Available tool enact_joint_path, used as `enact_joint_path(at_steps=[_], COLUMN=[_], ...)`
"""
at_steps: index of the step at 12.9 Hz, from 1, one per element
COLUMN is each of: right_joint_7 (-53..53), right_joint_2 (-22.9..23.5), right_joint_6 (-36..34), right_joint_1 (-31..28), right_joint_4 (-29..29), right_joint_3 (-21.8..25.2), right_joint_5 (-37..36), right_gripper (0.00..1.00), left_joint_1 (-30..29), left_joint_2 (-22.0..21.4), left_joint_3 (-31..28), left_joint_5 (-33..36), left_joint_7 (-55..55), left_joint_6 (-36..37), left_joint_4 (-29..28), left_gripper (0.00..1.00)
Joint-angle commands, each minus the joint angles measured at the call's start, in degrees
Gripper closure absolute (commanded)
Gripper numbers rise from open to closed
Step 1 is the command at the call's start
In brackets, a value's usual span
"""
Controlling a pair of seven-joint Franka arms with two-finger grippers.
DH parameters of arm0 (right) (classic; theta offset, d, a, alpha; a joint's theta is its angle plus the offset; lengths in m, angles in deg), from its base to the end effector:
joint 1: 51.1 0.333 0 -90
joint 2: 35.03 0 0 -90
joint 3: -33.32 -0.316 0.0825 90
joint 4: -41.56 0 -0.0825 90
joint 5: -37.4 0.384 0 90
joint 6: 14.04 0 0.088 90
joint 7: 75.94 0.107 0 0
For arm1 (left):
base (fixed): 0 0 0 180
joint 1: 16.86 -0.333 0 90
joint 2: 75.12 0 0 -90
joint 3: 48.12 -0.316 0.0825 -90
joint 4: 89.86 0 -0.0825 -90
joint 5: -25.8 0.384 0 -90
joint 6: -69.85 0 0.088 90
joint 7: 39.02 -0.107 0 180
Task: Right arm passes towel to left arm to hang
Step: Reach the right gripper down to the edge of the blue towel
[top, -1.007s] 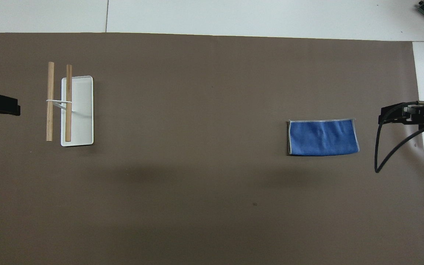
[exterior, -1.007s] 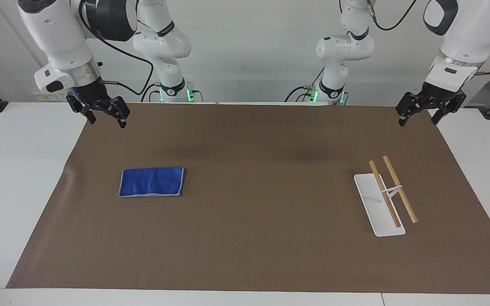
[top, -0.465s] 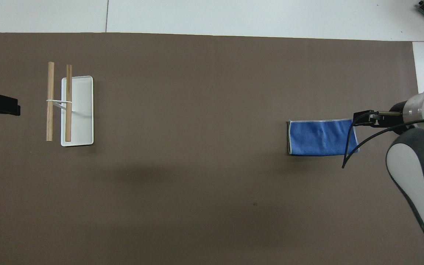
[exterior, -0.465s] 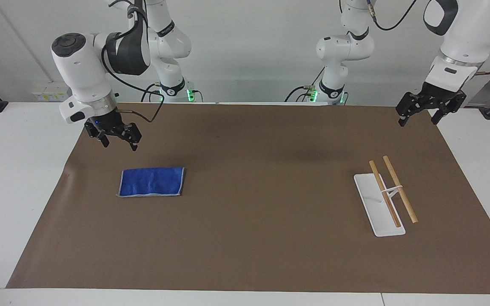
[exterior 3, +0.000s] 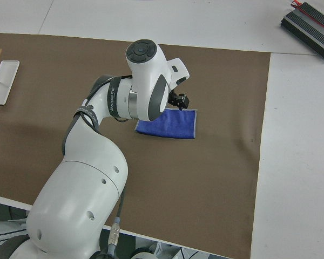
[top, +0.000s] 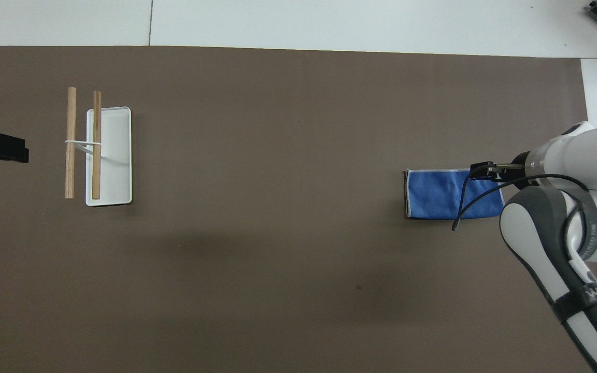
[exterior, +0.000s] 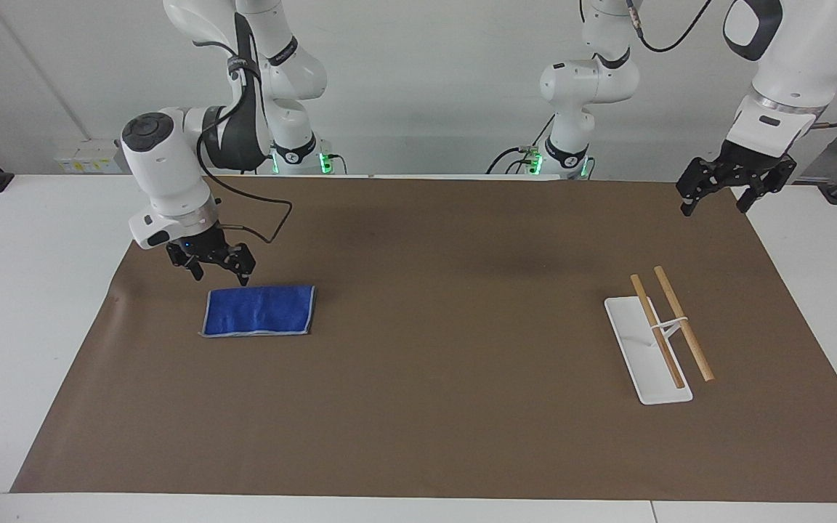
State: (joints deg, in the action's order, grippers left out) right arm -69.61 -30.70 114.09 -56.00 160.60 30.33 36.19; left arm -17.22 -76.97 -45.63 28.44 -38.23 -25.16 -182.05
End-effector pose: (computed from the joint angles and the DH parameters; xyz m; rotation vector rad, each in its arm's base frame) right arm 0.5684 -0.0199 0.4003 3.1221 -0.2060 0.1309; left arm 0.5529 -0.0164 0.6323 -3.0934 0.0396 -0.1279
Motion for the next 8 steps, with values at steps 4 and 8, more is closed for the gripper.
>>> enact_joint_path(at_steps=[4,8], right_joint_7=[-1.2,-1.4], right_joint_2=[3.8,5.2], right_joint_6=[9.4,13.7], right_joint_1=[2.5,2.5], right_joint_4=[4.9,7.7], right_joint_3=[-0.1,-0.1], right_joint_5=[0.2,0.2], right_gripper=[0.0,0.0], left_joint_1=[-0.2,-0.2], left_joint_2=[-0.7,-0.7], left_joint_3=[-0.1,-0.1], left_joint_5=[-0.7,-0.7], left_joint_7=[0.3,0.3], left_joint_6=[-0.1,-0.1], left_joint_4=[-0.9,-0.9], left_gripper=[0.0,0.0])
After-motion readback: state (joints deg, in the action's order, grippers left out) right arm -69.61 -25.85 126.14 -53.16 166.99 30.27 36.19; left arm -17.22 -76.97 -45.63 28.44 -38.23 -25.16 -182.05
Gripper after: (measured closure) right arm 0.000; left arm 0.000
